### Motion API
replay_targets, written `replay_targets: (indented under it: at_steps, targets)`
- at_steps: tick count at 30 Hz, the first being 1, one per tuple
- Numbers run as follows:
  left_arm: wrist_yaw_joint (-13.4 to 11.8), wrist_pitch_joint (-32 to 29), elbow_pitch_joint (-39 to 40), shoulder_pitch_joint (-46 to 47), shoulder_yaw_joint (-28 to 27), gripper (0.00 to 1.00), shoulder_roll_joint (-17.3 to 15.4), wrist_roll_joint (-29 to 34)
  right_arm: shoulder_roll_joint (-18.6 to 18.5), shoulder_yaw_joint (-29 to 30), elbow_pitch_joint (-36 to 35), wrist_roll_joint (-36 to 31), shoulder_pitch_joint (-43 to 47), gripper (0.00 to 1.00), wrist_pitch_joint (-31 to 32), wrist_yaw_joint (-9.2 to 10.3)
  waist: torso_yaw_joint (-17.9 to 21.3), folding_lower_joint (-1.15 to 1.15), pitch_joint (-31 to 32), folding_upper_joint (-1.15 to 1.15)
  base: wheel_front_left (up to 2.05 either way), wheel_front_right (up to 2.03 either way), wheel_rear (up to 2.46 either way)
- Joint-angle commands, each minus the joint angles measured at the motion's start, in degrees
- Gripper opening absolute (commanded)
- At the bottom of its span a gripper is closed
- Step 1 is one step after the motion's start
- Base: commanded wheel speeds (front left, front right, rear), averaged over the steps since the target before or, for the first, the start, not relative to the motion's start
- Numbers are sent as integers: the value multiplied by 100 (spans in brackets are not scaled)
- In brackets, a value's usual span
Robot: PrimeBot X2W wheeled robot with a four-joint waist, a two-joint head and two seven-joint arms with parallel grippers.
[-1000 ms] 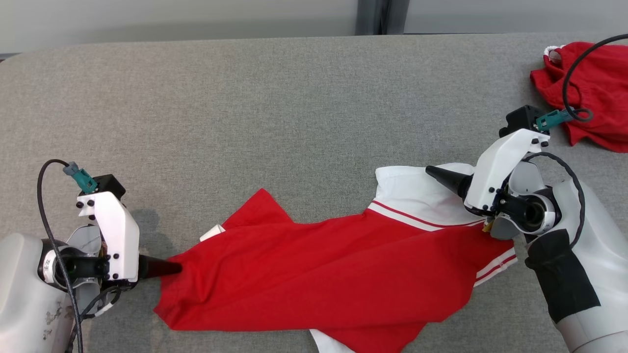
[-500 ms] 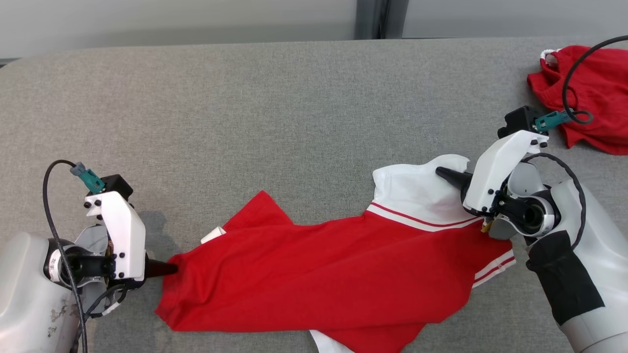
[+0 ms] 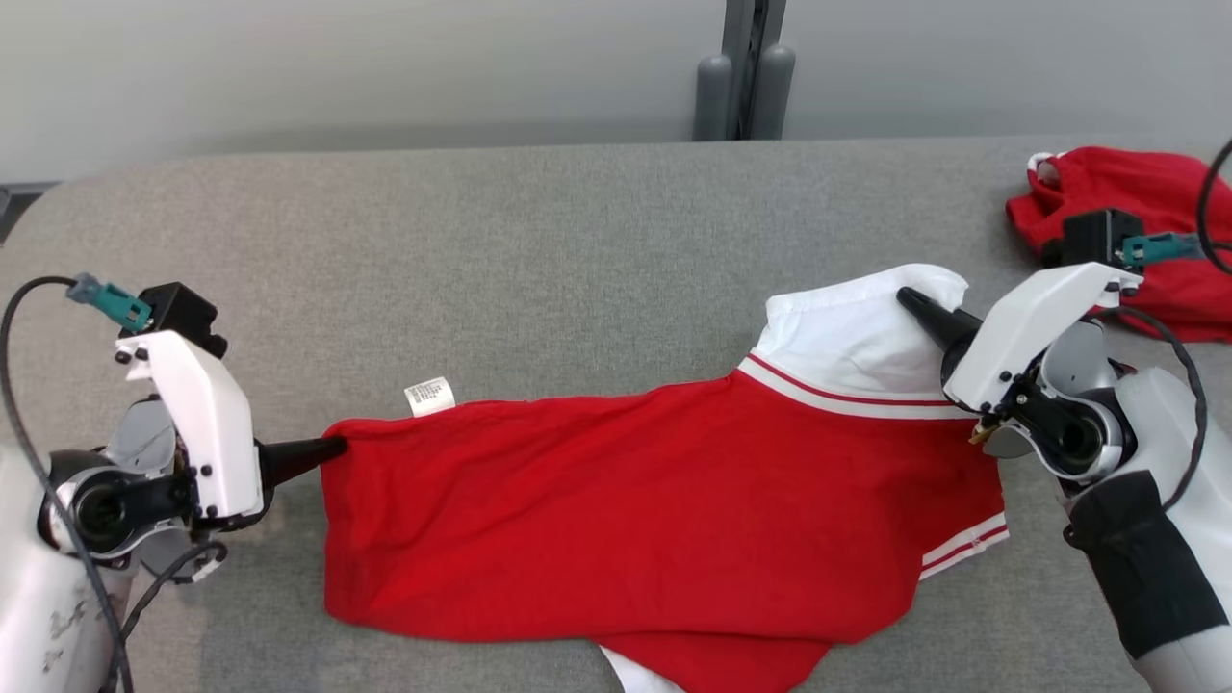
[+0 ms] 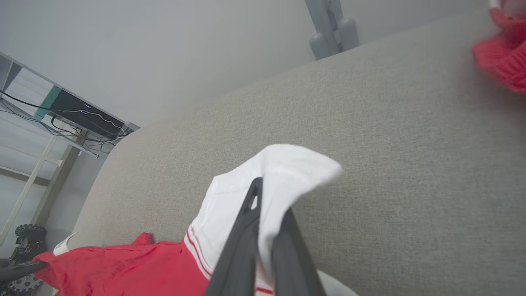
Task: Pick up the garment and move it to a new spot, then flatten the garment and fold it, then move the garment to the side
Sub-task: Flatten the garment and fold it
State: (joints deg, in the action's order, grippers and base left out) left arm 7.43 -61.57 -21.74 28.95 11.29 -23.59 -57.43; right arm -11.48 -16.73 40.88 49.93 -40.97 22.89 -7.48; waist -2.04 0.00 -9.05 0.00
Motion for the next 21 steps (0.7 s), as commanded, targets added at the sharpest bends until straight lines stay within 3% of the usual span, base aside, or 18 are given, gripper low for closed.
replay_targets:
  at_steps: [1,13,21]
  targets:
    - [6,129,254,-215,-4,0,-129,-163,-137,-19,-232,107,197,0,-201,-4,30,0,153,0,0,0,0]
    - [7,599,2040,-1541,-69,0,-737,-604,-770,194,-1957,271,1615,0,-788,-4,95,0,526,0,0,0,0]
    - [-84,632,2505,-1530,-32,0,-858,-363,-715,668,-2873,22,2010,0,-573,-4,159,0,499,0,0,0,0]
